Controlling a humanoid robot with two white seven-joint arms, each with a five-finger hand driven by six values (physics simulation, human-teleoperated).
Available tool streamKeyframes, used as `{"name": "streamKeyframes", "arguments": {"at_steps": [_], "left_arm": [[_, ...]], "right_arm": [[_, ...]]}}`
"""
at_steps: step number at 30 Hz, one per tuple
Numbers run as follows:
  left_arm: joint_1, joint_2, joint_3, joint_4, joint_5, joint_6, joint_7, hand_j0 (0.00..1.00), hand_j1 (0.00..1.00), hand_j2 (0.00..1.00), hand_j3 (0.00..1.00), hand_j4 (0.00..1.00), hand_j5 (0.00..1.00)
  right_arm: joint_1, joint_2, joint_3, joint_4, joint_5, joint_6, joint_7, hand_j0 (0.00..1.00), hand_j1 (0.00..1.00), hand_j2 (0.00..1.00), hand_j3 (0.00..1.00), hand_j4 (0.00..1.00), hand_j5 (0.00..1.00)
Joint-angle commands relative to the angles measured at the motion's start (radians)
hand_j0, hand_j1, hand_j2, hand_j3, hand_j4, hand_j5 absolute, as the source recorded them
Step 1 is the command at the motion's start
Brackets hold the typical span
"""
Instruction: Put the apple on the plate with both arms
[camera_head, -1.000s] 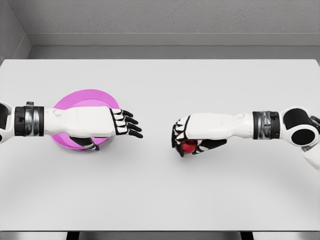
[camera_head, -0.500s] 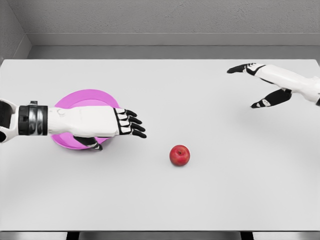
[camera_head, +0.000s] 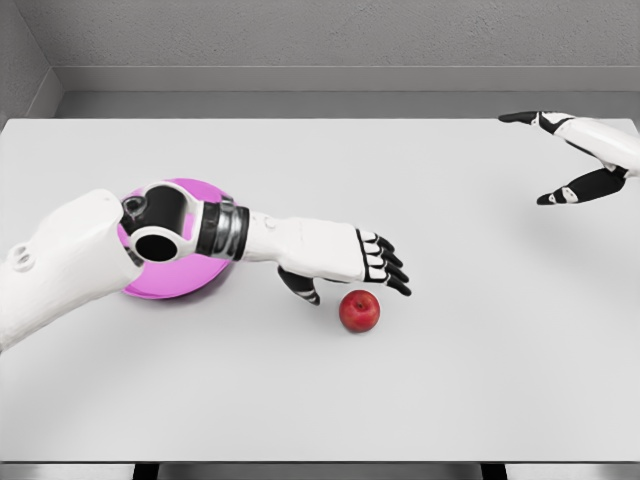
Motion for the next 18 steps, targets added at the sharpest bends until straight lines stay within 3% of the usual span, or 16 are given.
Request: {"name": "streamKeyframes", "arguments": {"at_steps": [1, 12, 18], "left_arm": [[0.0, -0.016, -0.022, 0.014, -0.026, 0.002, 0.001, 1.0, 1.0, 1.0, 1.0, 1.0, 1.0], [0.0, -0.022, -0.041, -0.01, -0.03, 0.002, -0.001, 0.89, 0.89, 0.89, 0.89, 0.89, 0.89], [0.0, -0.024, -0.048, -0.009, -0.036, 0.002, -0.002, 0.89, 0.89, 0.89, 0.89, 0.89, 0.89]], "right_arm": [[0.0, -0.003, -0.001, -0.001, -0.007, 0.003, 0.0, 1.0, 1.0, 1.0, 1.0, 1.0, 1.0], [0.011, -0.013, -0.001, -0.001, -0.009, 0.003, 0.0, 1.0, 1.0, 1.0, 1.0, 1.0, 1.0], [0.02, -0.013, 0.001, -0.001, -0.009, 0.003, 0.0, 1.0, 1.0, 1.0, 1.0, 1.0, 1.0]]}}
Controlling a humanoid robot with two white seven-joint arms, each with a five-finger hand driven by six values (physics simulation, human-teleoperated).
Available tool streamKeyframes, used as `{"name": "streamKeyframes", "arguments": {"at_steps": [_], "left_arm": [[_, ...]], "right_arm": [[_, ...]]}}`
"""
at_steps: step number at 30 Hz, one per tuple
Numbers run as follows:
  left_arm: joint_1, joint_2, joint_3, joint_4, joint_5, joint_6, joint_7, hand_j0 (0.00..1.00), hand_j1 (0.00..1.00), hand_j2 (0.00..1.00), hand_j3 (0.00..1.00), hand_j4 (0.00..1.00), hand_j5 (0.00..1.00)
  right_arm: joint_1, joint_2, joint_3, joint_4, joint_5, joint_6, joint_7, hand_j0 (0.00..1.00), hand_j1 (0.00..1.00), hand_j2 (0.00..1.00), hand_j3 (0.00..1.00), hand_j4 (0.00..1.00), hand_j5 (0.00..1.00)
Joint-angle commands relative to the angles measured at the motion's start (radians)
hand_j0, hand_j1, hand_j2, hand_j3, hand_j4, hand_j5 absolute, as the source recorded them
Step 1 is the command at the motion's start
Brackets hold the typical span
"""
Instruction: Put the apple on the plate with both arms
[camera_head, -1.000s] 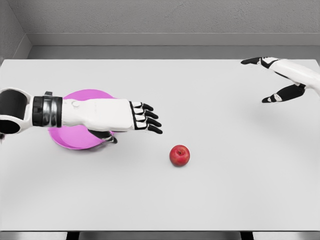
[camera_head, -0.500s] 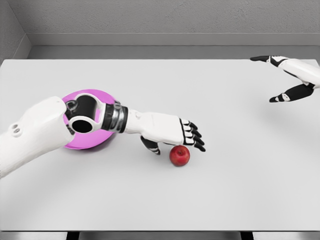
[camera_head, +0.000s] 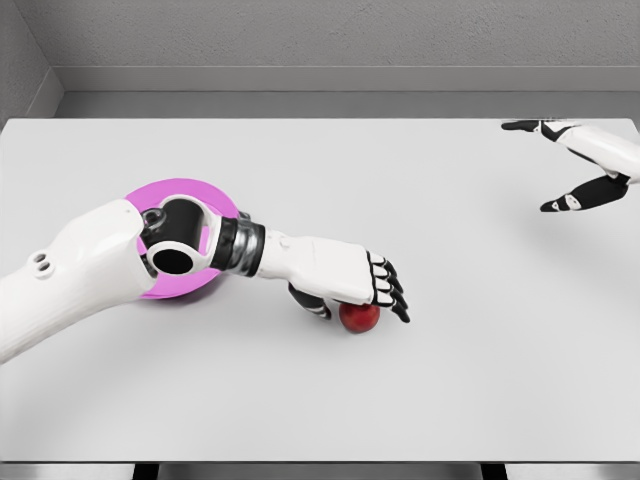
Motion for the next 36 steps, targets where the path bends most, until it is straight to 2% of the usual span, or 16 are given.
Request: {"name": "streamKeyframes", "arguments": {"at_steps": [1, 22, 25, 36], "left_arm": [[0.0, 0.0, -0.002, 0.0, -0.01, 0.002, -0.001, 0.89, 0.89, 0.89, 0.89, 0.89, 0.89], [0.008, -0.011, -0.025, 0.012, -0.026, 0.002, -0.001, 0.89, 0.89, 0.89, 0.89, 0.89, 0.89], [0.008, -0.049, -0.025, 0.075, -0.053, 0.002, 0.001, 0.89, 0.89, 0.89, 0.89, 0.89, 0.89], [0.009, -0.051, -0.029, 0.074, -0.055, 0.002, 0.001, 0.89, 0.89, 0.89, 0.89, 0.89, 0.89]], "right_arm": [[0.0, -0.001, 0.0, -0.001, -0.007, 0.003, 0.0, 1.0, 1.0, 1.0, 1.0, 1.0, 1.0], [0.0, 0.0, 0.0, 0.001, -0.009, 0.003, 0.0, 1.0, 1.0, 1.0, 1.0, 1.0, 1.0], [0.002, 0.002, 0.0, 0.001, -0.009, 0.003, 0.0, 1.0, 1.0, 1.0, 1.0, 1.0, 1.0], [0.006, 0.002, 0.002, 0.002, -0.009, 0.003, 0.0, 1.0, 1.0, 1.0, 1.0, 1.0, 1.0]]}}
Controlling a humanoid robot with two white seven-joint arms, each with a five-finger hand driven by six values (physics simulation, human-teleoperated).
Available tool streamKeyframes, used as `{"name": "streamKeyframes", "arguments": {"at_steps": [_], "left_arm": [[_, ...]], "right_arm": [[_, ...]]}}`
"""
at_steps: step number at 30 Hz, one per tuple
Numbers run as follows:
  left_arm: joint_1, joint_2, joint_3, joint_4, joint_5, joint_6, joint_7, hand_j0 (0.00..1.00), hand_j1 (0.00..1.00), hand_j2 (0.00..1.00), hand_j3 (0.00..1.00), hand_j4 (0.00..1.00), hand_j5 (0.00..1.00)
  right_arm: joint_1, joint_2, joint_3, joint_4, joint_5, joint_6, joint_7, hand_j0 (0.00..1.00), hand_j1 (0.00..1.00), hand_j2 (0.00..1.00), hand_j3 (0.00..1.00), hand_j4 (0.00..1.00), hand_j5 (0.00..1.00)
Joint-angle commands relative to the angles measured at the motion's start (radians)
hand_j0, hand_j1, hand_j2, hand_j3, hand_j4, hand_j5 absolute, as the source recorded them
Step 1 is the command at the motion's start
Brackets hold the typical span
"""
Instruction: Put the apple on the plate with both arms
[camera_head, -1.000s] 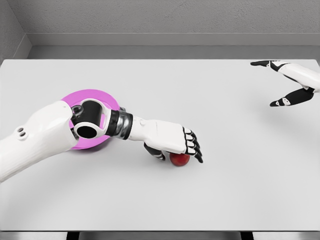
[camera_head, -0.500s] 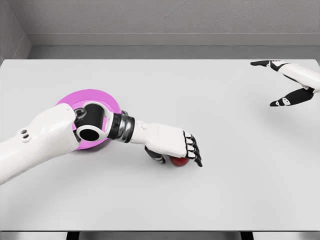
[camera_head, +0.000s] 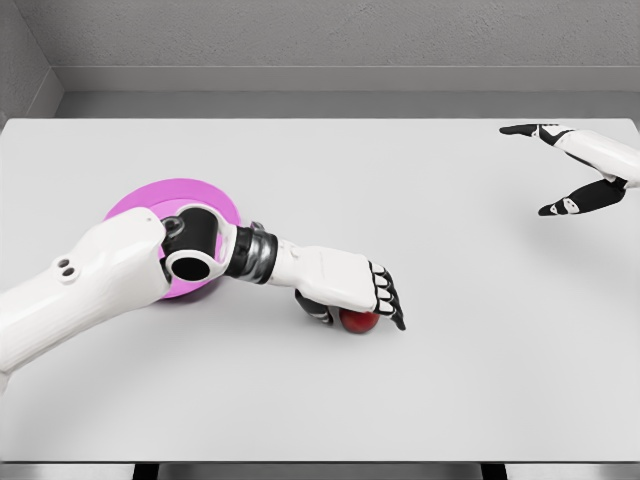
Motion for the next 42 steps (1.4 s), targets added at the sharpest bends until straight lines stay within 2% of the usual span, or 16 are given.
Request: {"name": "streamKeyframes", "arguments": {"at_steps": [1, 11, 15, 18, 21, 27, 30, 33, 35, 36, 38, 40, 42], "left_arm": [[0.0, 0.001, -0.005, 0.0, 0.006, 0.002, 0.0, 0.89, 0.89, 0.89, 0.89, 0.89, 0.89], [0.002, 0.001, -0.016, 0.0, 0.006, 0.002, 0.0, 0.83, 0.83, 0.83, 0.83, 0.83, 0.83], [0.0, 0.003, -0.02, -0.001, 0.004, 0.002, -0.012, 0.67, 0.67, 0.67, 0.67, 0.67, 0.67], [0.002, 0.003, -0.02, -0.006, 0.006, 0.002, -0.016, 0.63, 0.63, 0.63, 0.63, 0.63, 0.63], [0.002, 0.003, -0.02, -0.006, 0.006, 0.002, -0.016, 0.52, 0.52, 0.52, 0.52, 0.52, 0.52], [-0.002, 0.01, -0.02, -0.007, 0.007, 0.002, -0.016, 0.44, 0.44, 0.44, 0.44, 0.44, 0.44], [-0.006, 0.016, -0.02, -0.023, 0.01, 0.002, -0.015, 0.34, 0.34, 0.34, 0.34, 0.34, 0.34], [-0.041, 0.027, -0.017, -0.038, 0.049, 0.002, -0.012, 0.34, 0.34, 0.34, 0.34, 0.34, 0.34], [-0.072, 0.14, -0.008, -0.092, 0.133, 0.002, -0.006, 0.33, 0.33, 0.33, 0.33, 0.33, 0.33], [-0.072, 0.193, 0.03, -0.099, 0.159, 0.002, -0.006, 0.33, 0.33, 0.33, 0.33, 0.33, 0.33], [-0.072, 0.295, 0.09, -0.095, 0.201, 0.002, -0.006, 0.33, 0.33, 0.33, 0.33, 0.33, 0.33], [-0.071, 0.386, 0.135, -0.082, 0.208, 0.002, -0.006, 0.33, 0.33, 0.33, 0.33, 0.33, 0.33], [-0.071, 0.441, 0.152, -0.035, 0.211, 0.002, -0.006, 0.34, 0.34, 0.34, 0.34, 0.34, 0.34]], "right_arm": [[0.0, -0.001, 0.0, 0.0, -0.008, 0.003, 0.0, 1.0, 1.0, 1.0, 1.0, 1.0, 1.0], [0.002, -0.001, 0.003, 0.0, -0.008, 0.003, 0.0, 1.0, 1.0, 1.0, 1.0, 1.0, 1.0], [0.003, -0.001, 0.003, 0.0, -0.008, 0.003, 0.0, 1.0, 1.0, 1.0, 1.0, 1.0, 1.0], [0.002, -0.001, 0.003, 0.0, -0.008, 0.003, 0.0, 1.0, 1.0, 1.0, 1.0, 1.0, 1.0], [0.002, -0.002, 0.003, 0.0, -0.008, 0.003, 0.0, 1.0, 1.0, 1.0, 1.0, 1.0, 1.0], [0.003, -0.002, 0.003, 0.0, -0.008, 0.003, 0.0, 1.0, 1.0, 1.0, 1.0, 1.0, 1.0], [0.002, -0.002, 0.003, 0.0, -0.008, 0.003, 0.0, 1.0, 1.0, 1.0, 1.0, 1.0, 1.0], [0.0, -0.002, 0.003, 0.0, -0.008, 0.003, 0.0, 1.0, 1.0, 1.0, 1.0, 1.0, 1.0], [0.002, -0.002, 0.003, 0.0, -0.008, 0.003, 0.0, 1.0, 1.0, 1.0, 1.0, 1.0, 1.0], [0.002, -0.002, 0.003, 0.0, -0.008, 0.003, 0.0, 1.0, 1.0, 1.0, 1.0, 1.0, 1.0], [0.002, -0.002, 0.003, 0.0, -0.008, 0.003, 0.0, 1.0, 1.0, 1.0, 1.0, 1.0, 1.0], [0.002, -0.002, 0.003, 0.0, -0.008, 0.003, 0.0, 1.0, 1.0, 1.0, 1.0, 1.0, 1.0], [0.0, -0.001, 0.003, 0.0, -0.008, 0.003, 0.0, 1.0, 1.0, 1.0, 1.0, 1.0, 1.0]]}}
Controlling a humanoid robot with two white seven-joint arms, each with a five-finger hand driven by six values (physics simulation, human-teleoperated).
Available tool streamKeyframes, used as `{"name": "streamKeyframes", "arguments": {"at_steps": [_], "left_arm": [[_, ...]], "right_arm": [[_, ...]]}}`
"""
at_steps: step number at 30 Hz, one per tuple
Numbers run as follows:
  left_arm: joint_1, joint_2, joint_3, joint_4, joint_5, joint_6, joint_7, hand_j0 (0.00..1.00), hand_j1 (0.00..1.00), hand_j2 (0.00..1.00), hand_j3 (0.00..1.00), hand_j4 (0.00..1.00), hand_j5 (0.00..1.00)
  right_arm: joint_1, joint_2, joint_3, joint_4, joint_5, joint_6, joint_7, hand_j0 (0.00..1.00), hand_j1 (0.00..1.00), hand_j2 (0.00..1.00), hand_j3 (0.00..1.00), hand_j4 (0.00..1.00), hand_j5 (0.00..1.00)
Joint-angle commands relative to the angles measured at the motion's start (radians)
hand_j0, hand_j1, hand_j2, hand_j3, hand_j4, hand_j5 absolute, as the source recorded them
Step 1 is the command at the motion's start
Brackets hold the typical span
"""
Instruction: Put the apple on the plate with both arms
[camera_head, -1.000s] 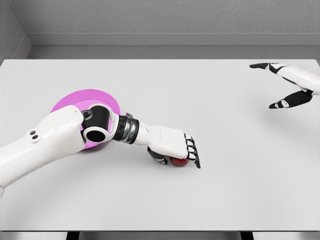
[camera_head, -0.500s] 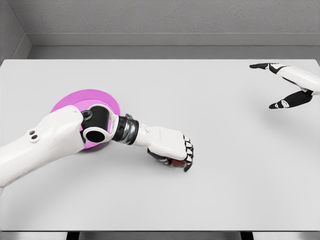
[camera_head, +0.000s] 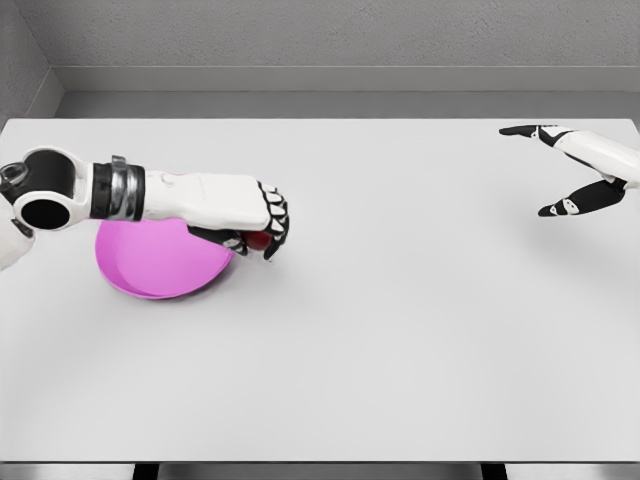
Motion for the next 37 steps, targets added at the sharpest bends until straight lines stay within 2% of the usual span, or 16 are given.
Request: {"name": "streamKeyframes", "arguments": {"at_steps": [1, 3, 7, 9, 10, 12, 19, 21, 24, 26, 28, 30, 37], "left_arm": [[0.005, 0.08, 0.034, 0.091, 0.022, 0.003, 0.0, 0.34, 0.34, 0.34, 0.34, 0.34, 0.34], [0.012, 0.078, 0.034, 0.183, 0.019, 0.003, -0.001, 0.36, 0.36, 0.36, 0.36, 0.36, 0.36], [0.032, 0.084, 0.032, 0.196, 0.013, 0.003, -0.004, 0.41, 0.41, 0.41, 0.41, 0.41, 0.41], [0.034, 0.083, 0.031, 0.203, 0.017, 0.003, -0.001, 0.63, 0.63, 0.63, 0.63, 0.63, 0.63], [0.034, 0.078, 0.031, 0.203, 0.02, 0.003, 0.002, 0.82, 0.82, 0.82, 0.82, 0.82, 0.82], [0.034, 0.075, 0.031, 0.206, 0.036, 0.003, 0.002, 1.0, 1.0, 1.0, 1.0, 1.0, 1.0], [0.029, 0.084, 0.032, 0.228, 0.059, 0.003, 0.003, 1.0, 1.0, 1.0, 1.0, 1.0, 1.0], [0.032, 0.086, 0.031, 0.312, 0.152, 0.003, 0.003, 1.0, 1.0, 1.0, 1.0, 1.0, 1.0], [0.026, 0.087, 0.037, 0.425, 0.18, 0.003, 0.003, 1.0, 1.0, 1.0, 1.0, 1.0, 1.0], [0.025, 0.087, 0.054, 0.485, 0.177, 0.003, 0.003, 1.0, 1.0, 1.0, 1.0, 1.0, 1.0], [0.025, 0.087, 0.06, 0.547, 0.177, 0.003, 0.002, 1.0, 1.0, 1.0, 1.0, 1.0, 1.0], [0.025, 0.092, 0.062, 0.571, 0.177, 0.003, 0.002, 1.0, 1.0, 1.0, 1.0, 1.0, 1.0], [0.025, 0.12, 0.075, 0.578, 0.177, 0.003, 0.003, 1.0, 1.0, 1.0, 1.0, 1.0, 1.0]], "right_arm": [[0.0, 0.0, 0.0, 0.0, -0.008, 0.003, 0.0, 1.0, 1.0, 1.0, 1.0, 1.0, 1.0], [0.002, 0.001, 0.001, 0.0, -0.008, 0.003, 0.0, 1.0, 1.0, 1.0, 1.0, 1.0, 1.0], [0.008, 0.0, 0.003, 0.0, -0.008, 0.003, 0.0, 1.0, 1.0, 1.0, 1.0, 1.0, 1.0], [0.008, 0.0, 0.003, 0.0, -0.008, 0.003, 0.0, 1.0, 1.0, 1.0, 1.0, 1.0, 1.0], [0.008, 0.0, 0.003, 0.0, -0.008, 0.003, 0.0, 1.0, 1.0, 1.0, 1.0, 1.0, 1.0], [0.008, 0.0, 0.003, 0.0, -0.008, 0.003, 0.0, 1.0, 1.0, 1.0, 1.0, 1.0, 1.0], [0.012, -0.003, 0.001, 0.001, -0.008, 0.003, 0.0, 1.0, 1.0, 1.0, 1.0, 1.0, 1.0], [0.014, -0.005, -0.002, 0.01, -0.008, 0.003, 0.0, 1.0, 1.0, 1.0, 1.0, 1.0, 1.0], [0.008, -0.006, -0.008, 0.073, -0.008, 0.003, 0.0, 1.0, 1.0, 1.0, 1.0, 1.0, 1.0], [0.006, -0.034, -0.01, 0.091, -0.008, 0.003, 0.0, 1.0, 1.0, 1.0, 1.0, 1.0, 1.0], [-0.002, -0.035, -0.01, 0.171, -0.006, 0.003, 0.0, 1.0, 1.0, 1.0, 1.0, 1.0, 1.0], [-0.002, -0.045, -0.01, 0.173, -0.008, 0.003, 0.0, 1.0, 1.0, 1.0, 1.0, 1.0, 1.0], [0.003, -0.046, -0.01, 0.144, -0.009, 0.003, 0.0, 1.0, 1.0, 1.0, 1.0, 1.0, 1.0]]}}
